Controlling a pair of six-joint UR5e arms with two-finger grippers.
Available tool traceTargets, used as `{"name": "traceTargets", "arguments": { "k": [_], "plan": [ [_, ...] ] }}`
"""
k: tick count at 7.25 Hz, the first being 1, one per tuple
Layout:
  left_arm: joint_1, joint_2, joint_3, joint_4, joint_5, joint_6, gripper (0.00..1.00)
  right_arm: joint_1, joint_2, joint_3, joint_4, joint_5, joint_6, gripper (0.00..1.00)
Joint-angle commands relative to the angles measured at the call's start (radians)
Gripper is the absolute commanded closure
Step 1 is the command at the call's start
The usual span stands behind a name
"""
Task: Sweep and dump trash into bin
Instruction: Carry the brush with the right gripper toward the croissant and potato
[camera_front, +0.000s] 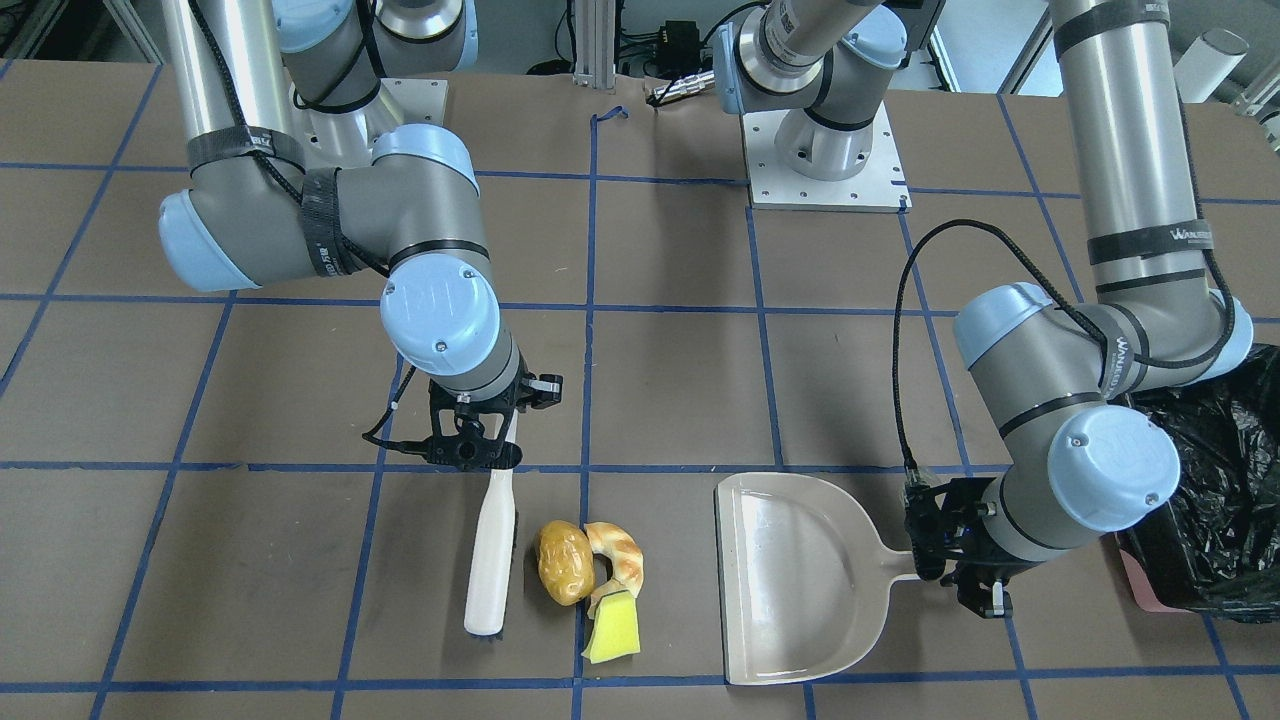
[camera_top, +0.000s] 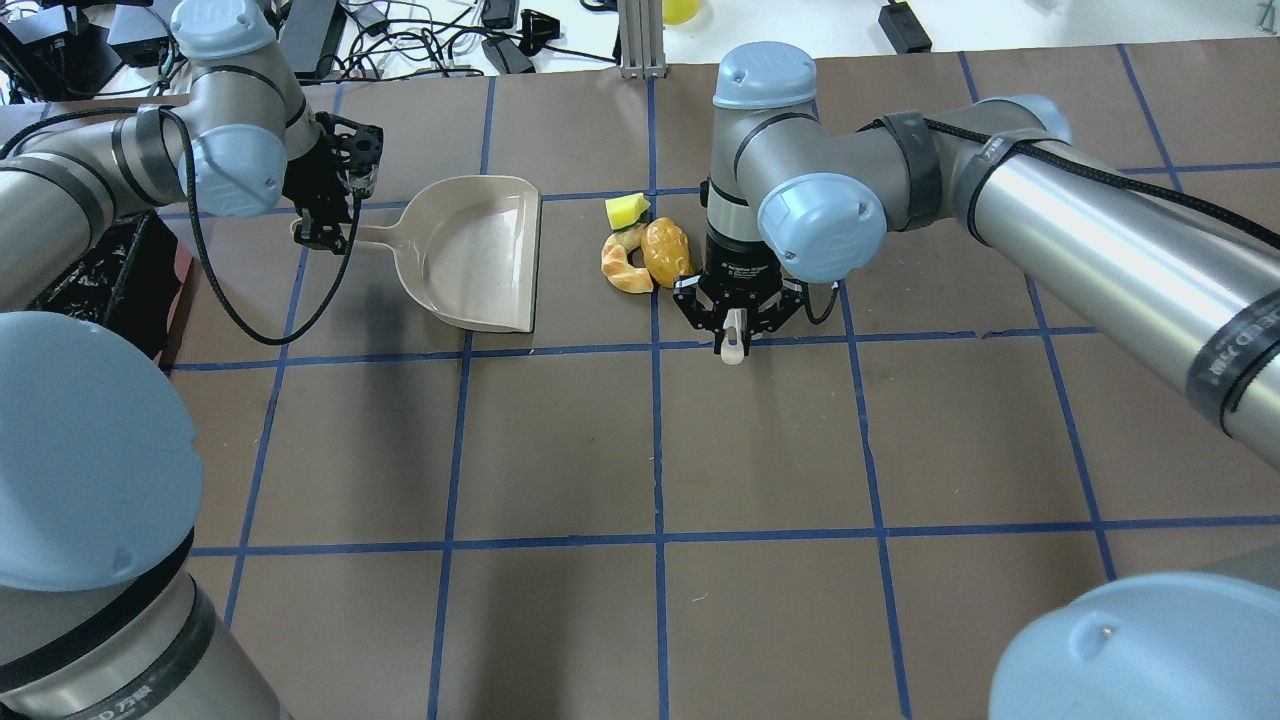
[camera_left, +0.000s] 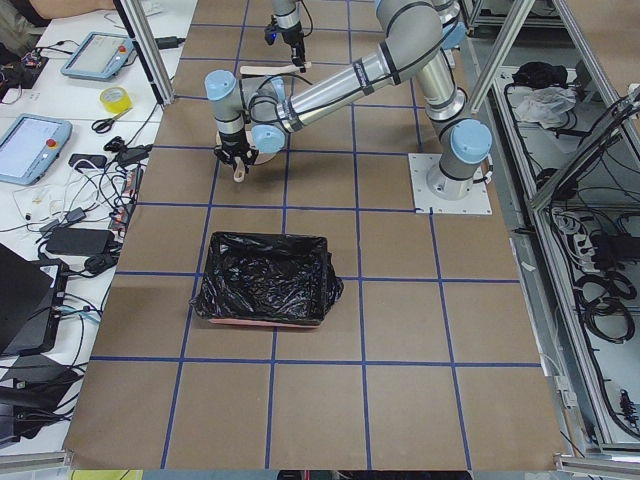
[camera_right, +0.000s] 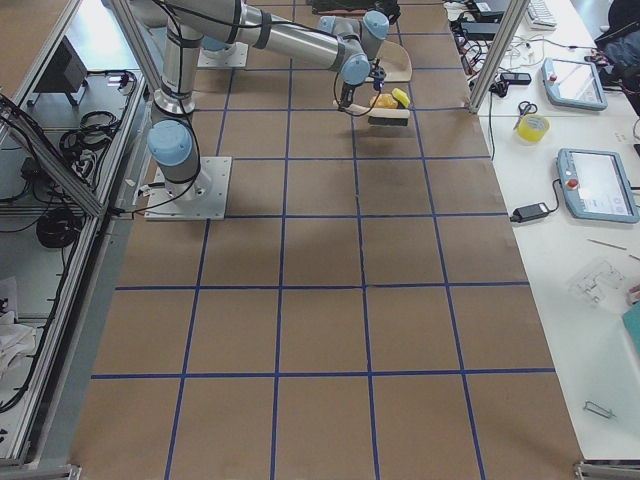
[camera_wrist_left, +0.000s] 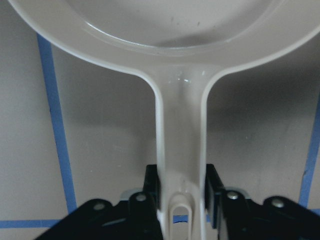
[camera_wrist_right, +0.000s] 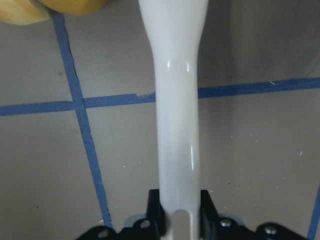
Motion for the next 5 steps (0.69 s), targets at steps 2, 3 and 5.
{"name": "traceTargets", "arguments": {
  "k": [2,3,5],
  "plan": [
    [-0.011,0.001,0.002,0.001,0.010,0.001,0.81,0.007,0.051,-0.046,-0.025,0.001,0.009,1.00],
    [-0.015,0.013,0.002,-0.005,0.032,0.001,0.82,0.028,0.058,-0.047,-0.032,0.019,0.039,1.00],
    [-0.047,0.007,0.011,-0.013,0.099,0.001,0.82,0.068,0.102,-0.087,-0.085,0.045,0.085,1.00]
  ]
}}
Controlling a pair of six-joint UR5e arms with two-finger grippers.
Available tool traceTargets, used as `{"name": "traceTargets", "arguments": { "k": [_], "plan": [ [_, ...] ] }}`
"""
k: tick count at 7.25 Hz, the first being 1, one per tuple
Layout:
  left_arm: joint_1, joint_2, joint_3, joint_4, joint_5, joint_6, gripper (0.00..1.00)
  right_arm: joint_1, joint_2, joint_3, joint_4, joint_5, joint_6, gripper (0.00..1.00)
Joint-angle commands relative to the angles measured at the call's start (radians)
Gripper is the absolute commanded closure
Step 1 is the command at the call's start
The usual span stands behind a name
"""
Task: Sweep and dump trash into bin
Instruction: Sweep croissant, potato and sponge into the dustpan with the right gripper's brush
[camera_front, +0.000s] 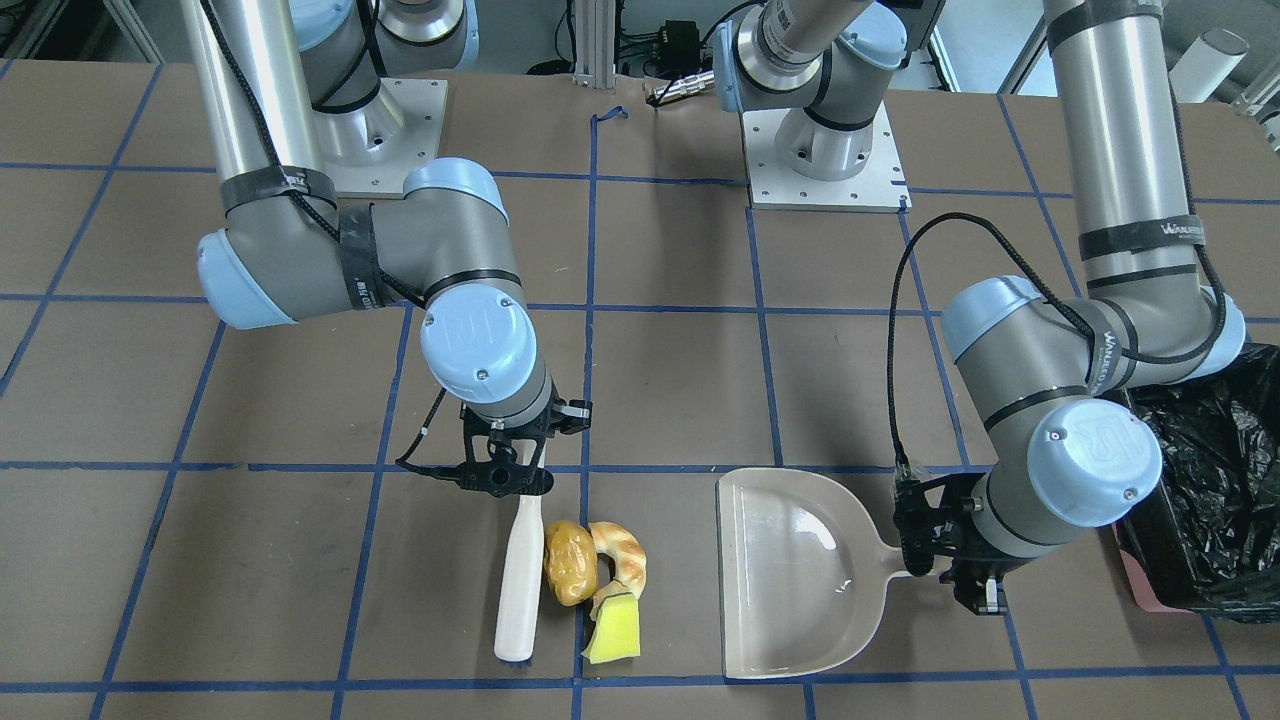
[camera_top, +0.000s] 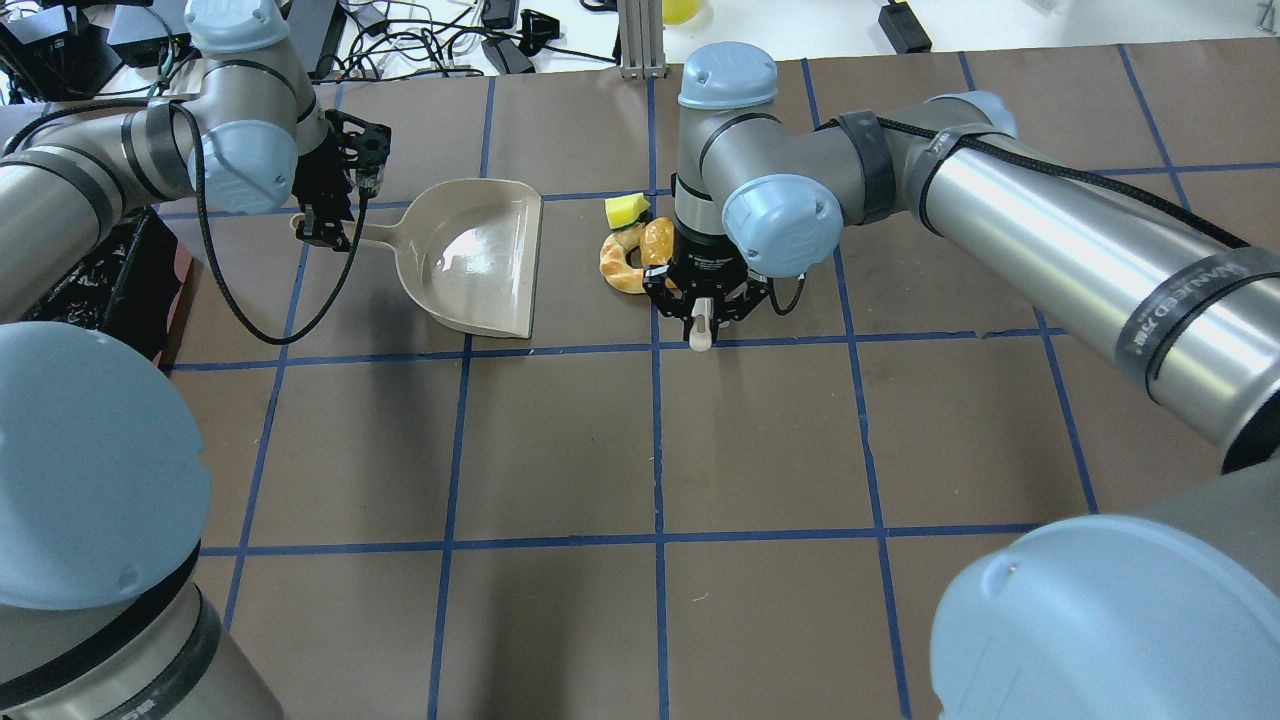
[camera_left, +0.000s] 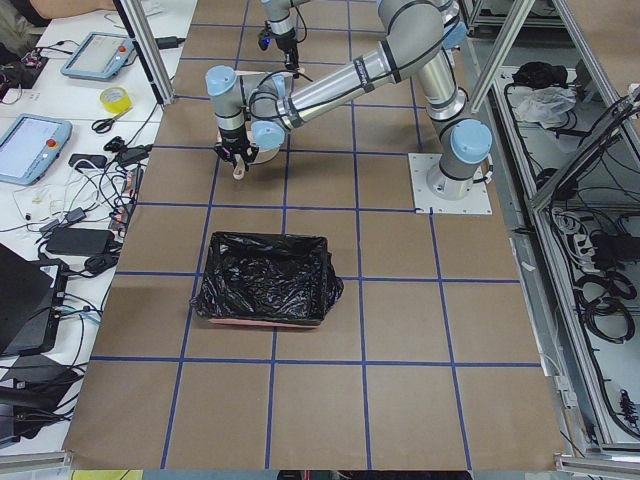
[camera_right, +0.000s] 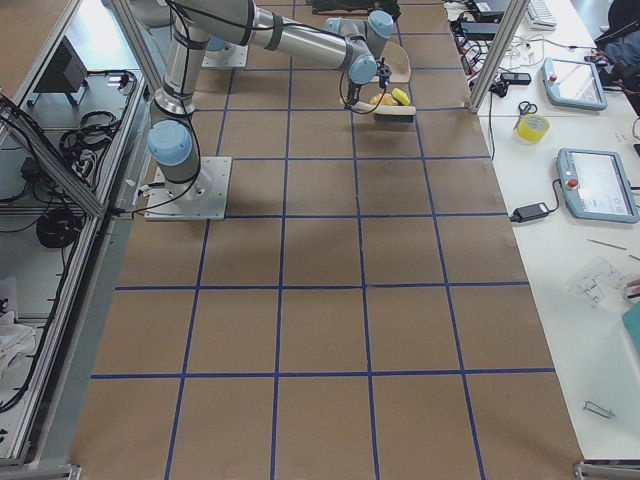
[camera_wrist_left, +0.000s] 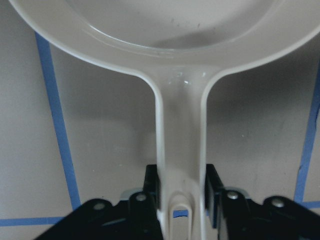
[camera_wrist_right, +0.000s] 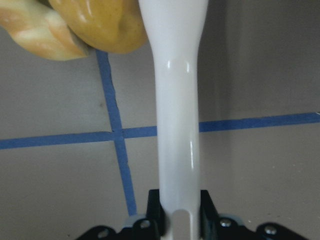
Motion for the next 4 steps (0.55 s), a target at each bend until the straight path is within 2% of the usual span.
{"name": "traceTargets", "arguments": {
  "k": [1,4],
  "plan": [
    [-0.021,-0.005,0.005,-0.003,0.039,-0.003,0.82,0.059,0.057,-0.079,-0.023,0.024,0.078,1.00],
    [-0.021,-0.005,0.007,-0.003,0.037,-0.003,0.82,0.151,0.130,-0.189,-0.026,0.065,0.172,1.00]
  ]
}}
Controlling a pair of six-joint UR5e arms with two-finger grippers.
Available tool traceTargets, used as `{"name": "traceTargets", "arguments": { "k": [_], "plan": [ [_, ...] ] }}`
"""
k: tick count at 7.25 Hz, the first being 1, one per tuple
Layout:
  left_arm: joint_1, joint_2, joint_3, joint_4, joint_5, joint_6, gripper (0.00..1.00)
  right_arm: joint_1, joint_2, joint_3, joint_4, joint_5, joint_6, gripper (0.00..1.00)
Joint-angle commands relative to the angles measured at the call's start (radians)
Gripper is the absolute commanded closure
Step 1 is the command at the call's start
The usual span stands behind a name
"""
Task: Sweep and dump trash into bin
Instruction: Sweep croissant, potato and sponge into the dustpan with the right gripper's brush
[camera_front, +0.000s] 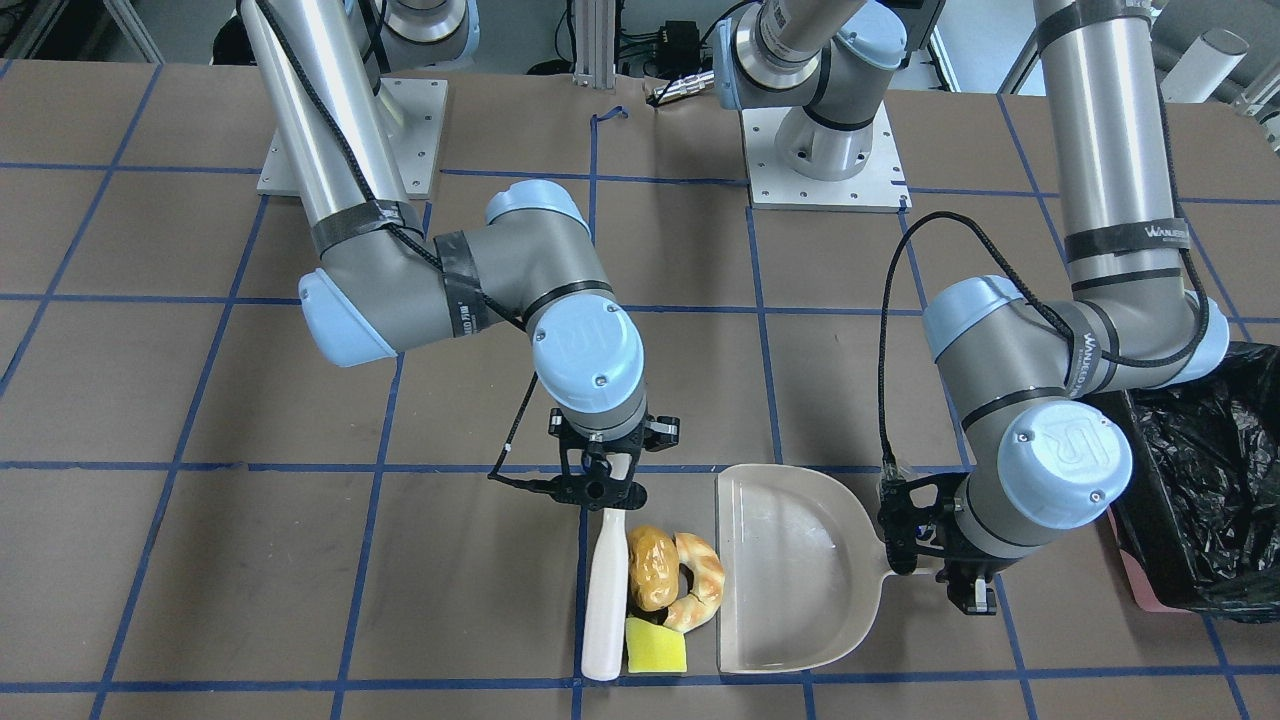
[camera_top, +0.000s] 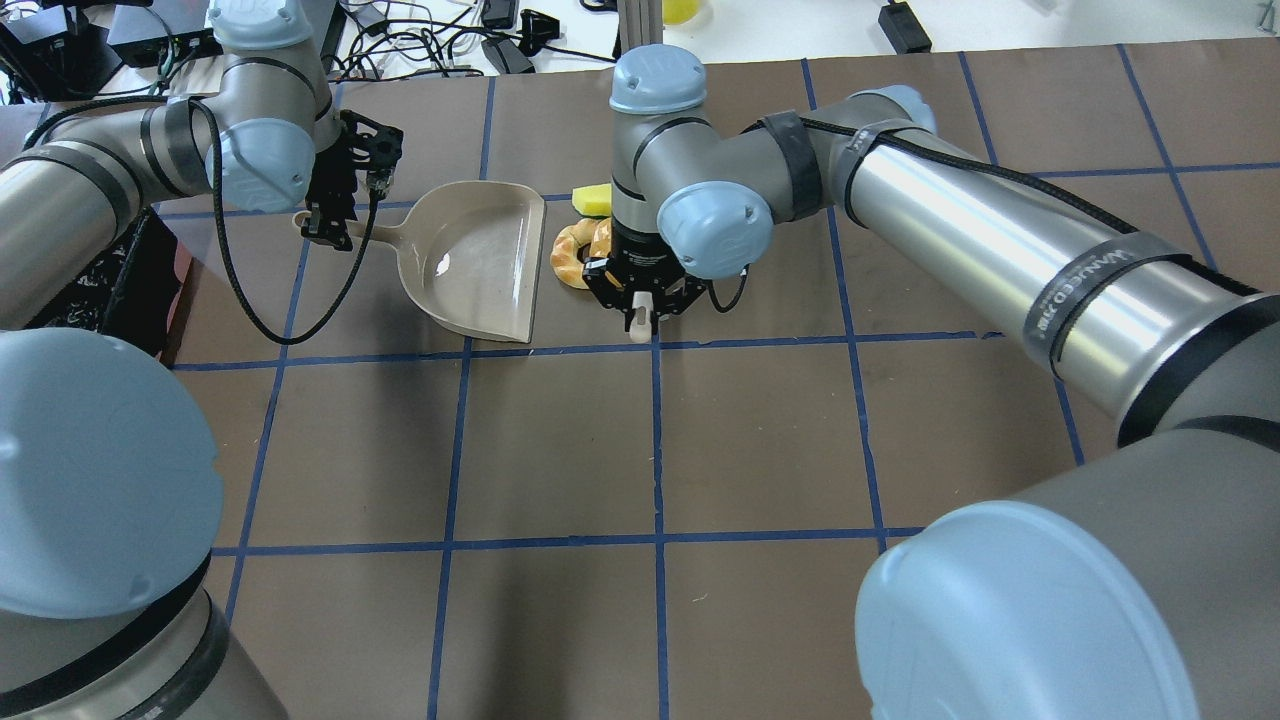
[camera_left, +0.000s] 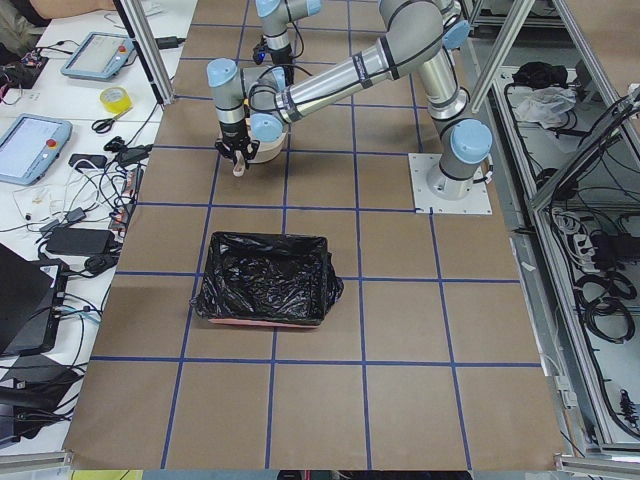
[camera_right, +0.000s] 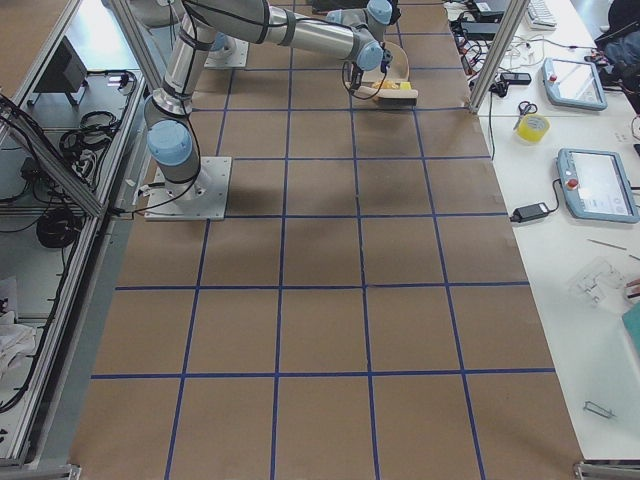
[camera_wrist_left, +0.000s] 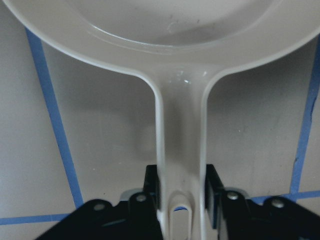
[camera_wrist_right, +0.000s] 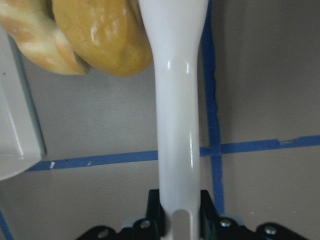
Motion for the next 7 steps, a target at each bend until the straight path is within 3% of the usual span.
{"name": "traceTargets", "arguments": {
  "k": [1,6,7],
  "plan": [
    [-0.001,0.001,0.000,0.001,-0.002,0.000,0.83,0.078,0.043,-0.062,-0.004,0.016,0.094,1.00],
    [-0.001,0.003,0.002,0.001,-0.013,0.001,0.84,0.186,0.112,-0.227,-0.003,0.131,0.213,1.00],
    [0.001,0.003,0.002,0.001,-0.014,0.001,0.84,0.189,0.106,-0.224,0.016,0.117,0.213,1.00]
  ]
}}
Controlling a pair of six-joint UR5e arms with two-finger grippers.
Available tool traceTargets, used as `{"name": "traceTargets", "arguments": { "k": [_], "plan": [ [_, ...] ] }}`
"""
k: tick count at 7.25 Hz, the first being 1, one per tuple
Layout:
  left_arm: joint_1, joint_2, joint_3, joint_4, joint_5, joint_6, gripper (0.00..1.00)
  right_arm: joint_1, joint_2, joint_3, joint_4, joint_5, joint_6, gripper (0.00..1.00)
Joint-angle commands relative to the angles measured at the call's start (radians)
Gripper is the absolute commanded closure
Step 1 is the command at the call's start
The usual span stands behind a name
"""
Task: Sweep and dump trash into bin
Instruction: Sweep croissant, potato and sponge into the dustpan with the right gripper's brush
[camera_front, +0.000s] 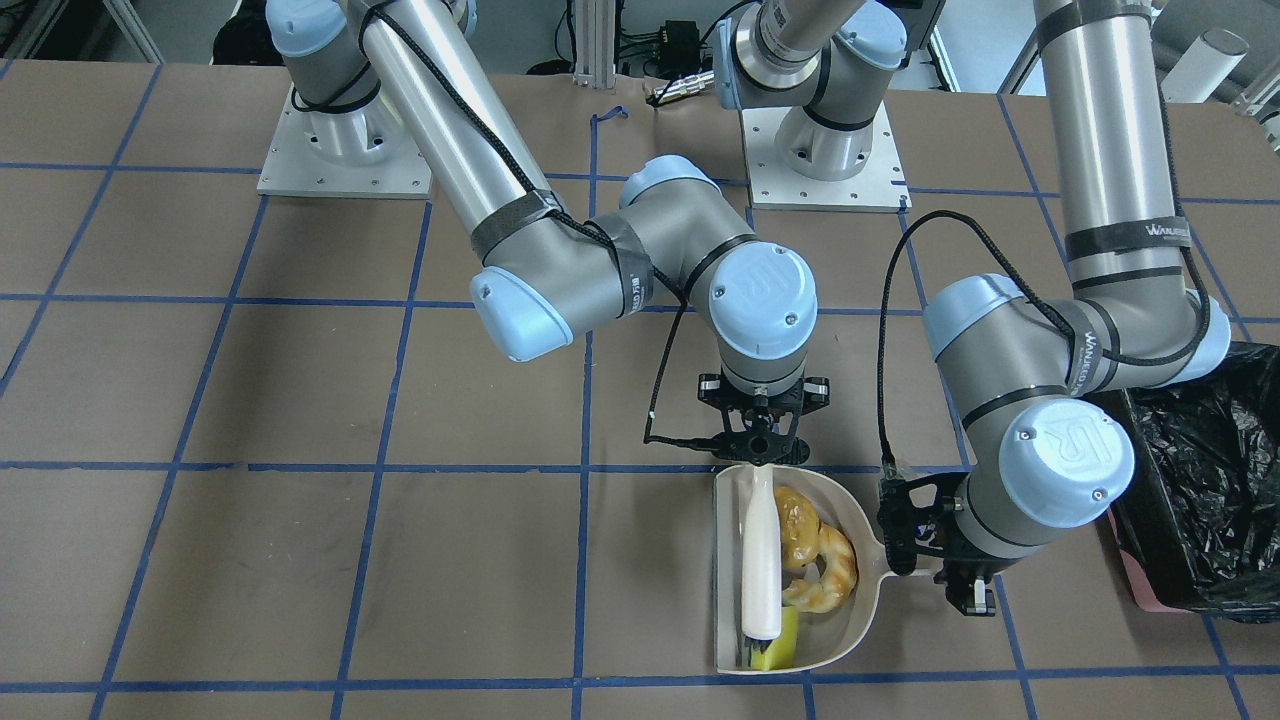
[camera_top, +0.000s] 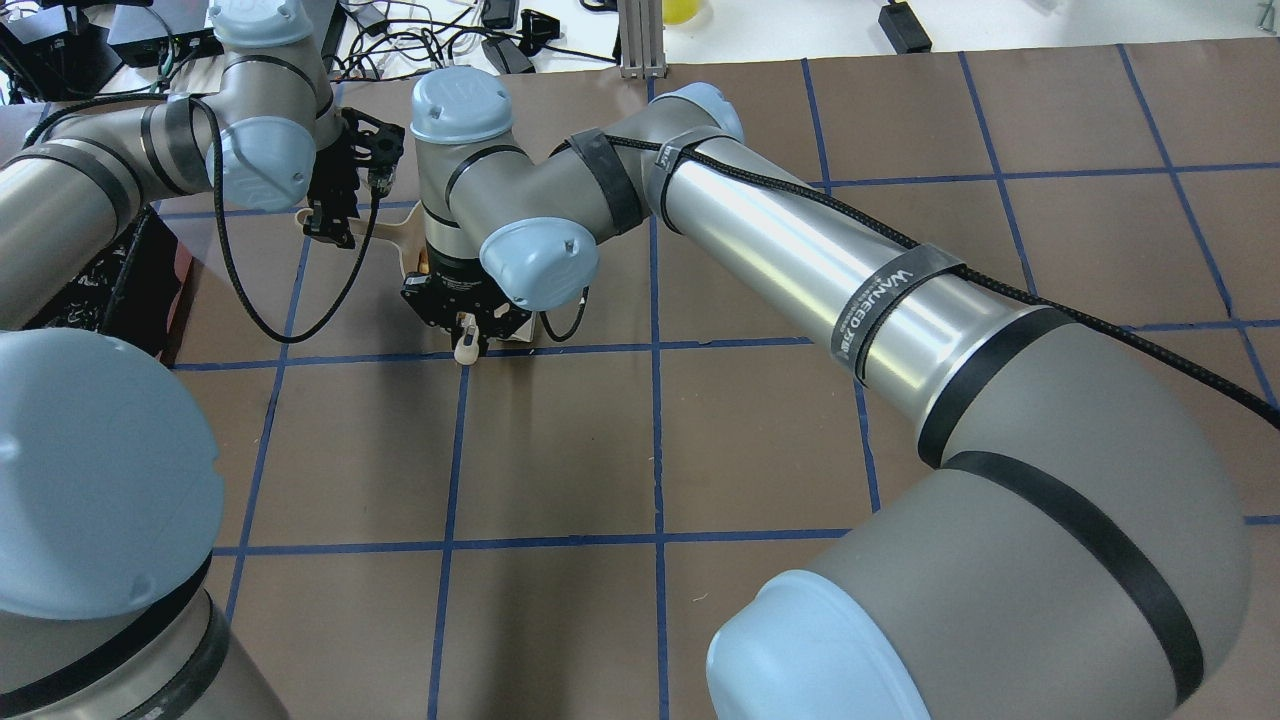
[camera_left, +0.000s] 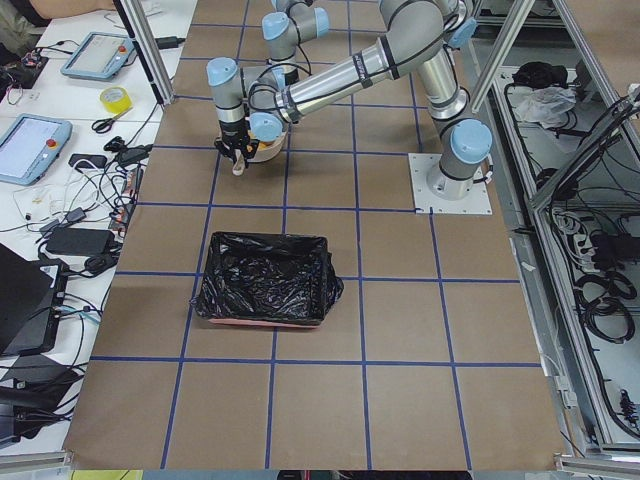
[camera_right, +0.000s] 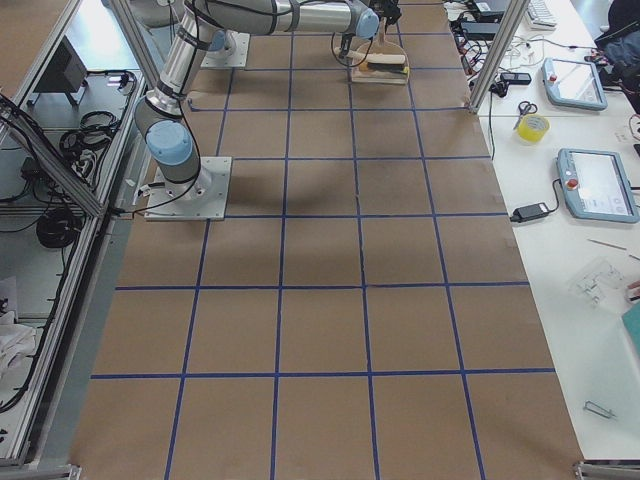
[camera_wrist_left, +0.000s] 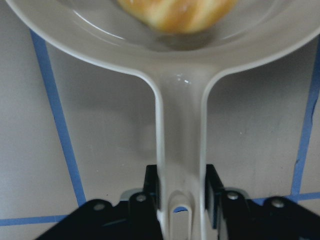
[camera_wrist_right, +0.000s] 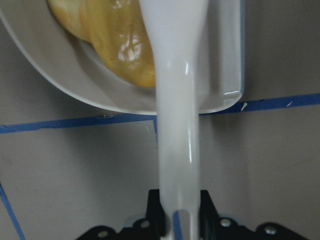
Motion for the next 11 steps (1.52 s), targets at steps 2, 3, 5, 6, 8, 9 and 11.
{"name": "traceTargets", "arguments": {
  "k": [2,3,5,6,8,9,11],
  "plan": [
    [0.001,0.003,0.000,0.000,-0.004,0.002,0.85,0.008,-0.032,-0.005,0.084,0.012,0.040,1.00],
    [0.000,0.003,0.000,0.000,-0.004,0.002,0.85,0.006,-0.051,-0.004,0.142,0.003,0.055,1.00],
    [0.001,0.003,-0.001,0.000,-0.005,0.004,0.85,0.006,-0.118,0.049,0.203,0.001,0.058,1.00],
    [0.006,0.005,-0.001,0.000,-0.004,0.014,0.86,-0.001,-0.140,0.079,0.203,-0.002,0.058,1.00],
    [0.017,0.017,0.000,0.000,-0.004,0.066,0.89,-0.069,-0.180,0.113,0.265,-0.089,0.026,1.00],
    [0.026,0.022,0.002,0.000,-0.005,0.085,0.92,-0.127,-0.215,0.145,0.269,-0.113,-0.027,1.00],
    [0.067,0.047,0.026,-0.014,-0.018,0.210,0.96,-0.292,-0.331,0.244,0.308,-0.216,-0.244,1.00]
  ]
}}
